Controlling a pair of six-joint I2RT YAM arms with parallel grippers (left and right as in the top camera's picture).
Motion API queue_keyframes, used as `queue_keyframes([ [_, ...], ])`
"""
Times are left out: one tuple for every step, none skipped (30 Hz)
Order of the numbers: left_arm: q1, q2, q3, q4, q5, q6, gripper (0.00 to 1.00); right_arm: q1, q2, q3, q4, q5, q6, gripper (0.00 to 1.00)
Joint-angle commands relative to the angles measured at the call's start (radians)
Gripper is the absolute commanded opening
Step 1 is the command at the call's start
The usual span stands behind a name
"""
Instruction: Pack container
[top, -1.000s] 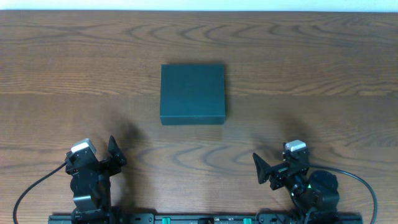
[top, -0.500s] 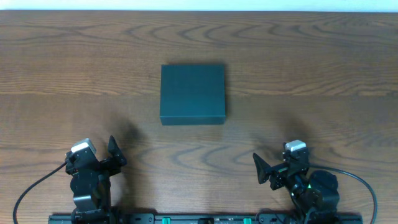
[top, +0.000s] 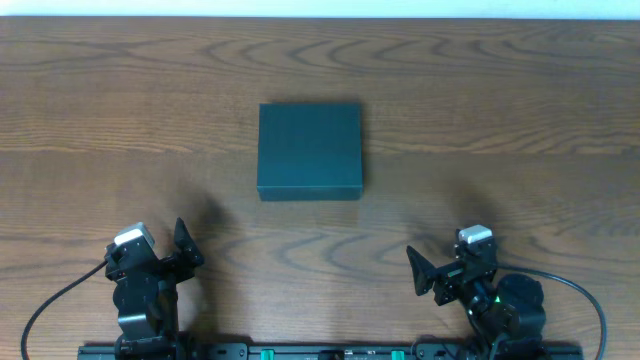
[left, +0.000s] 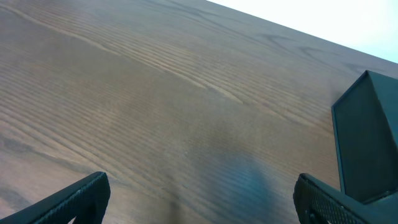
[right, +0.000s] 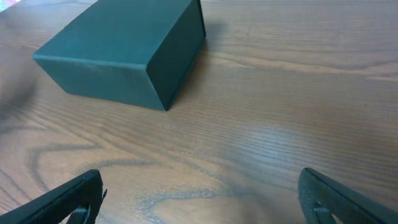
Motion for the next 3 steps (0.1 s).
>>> queue_keyframes([
  [-0.003,-0.007,-0.019,-0.003,-0.008,0.000,0.96,0.010,-0.009,-0.005,0.003,0.010,-0.013,0.99],
  [-0.003,-0.007,-0.019,-0.003,-0.008,0.000,0.95,0.010,-0.009,-0.005,0.003,0.010,-0.013,0.99],
  [-0.003,-0.007,-0.019,-0.003,-0.008,0.000,0.95,0.010,-0.009,-0.005,0.003,0.010,-0.013,0.99],
])
